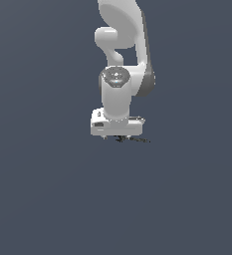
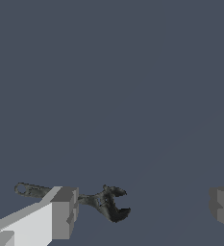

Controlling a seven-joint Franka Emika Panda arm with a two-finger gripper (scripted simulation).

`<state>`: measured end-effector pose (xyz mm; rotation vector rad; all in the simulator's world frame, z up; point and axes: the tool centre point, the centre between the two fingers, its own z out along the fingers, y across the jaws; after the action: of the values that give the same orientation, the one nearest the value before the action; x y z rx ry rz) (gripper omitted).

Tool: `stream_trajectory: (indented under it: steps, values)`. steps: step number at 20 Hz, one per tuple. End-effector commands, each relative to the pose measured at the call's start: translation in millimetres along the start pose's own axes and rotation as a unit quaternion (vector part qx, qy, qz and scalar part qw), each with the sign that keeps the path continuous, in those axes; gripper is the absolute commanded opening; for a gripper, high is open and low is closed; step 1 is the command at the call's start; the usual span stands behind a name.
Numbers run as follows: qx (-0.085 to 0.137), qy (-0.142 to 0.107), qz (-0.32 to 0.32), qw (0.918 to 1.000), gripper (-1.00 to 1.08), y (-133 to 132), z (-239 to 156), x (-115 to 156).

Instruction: Pick up the object and move it to a goal position.

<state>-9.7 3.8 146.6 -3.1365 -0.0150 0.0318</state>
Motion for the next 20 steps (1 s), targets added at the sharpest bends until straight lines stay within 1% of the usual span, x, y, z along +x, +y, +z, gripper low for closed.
stream_trajectory:
  steps: [1, 14, 20]
  values:
    - [0.0, 0.0, 0.0, 1.0, 1.0, 0.0, 0.0, 0.0]
    - [0.002, -0.006, -0.004, 1.0, 1.0, -0.6, 3.5, 0.7]
    - [0.001, -0.006, -0.026, 0.9996, 1.0, -3.0, 7.1, -1.3]
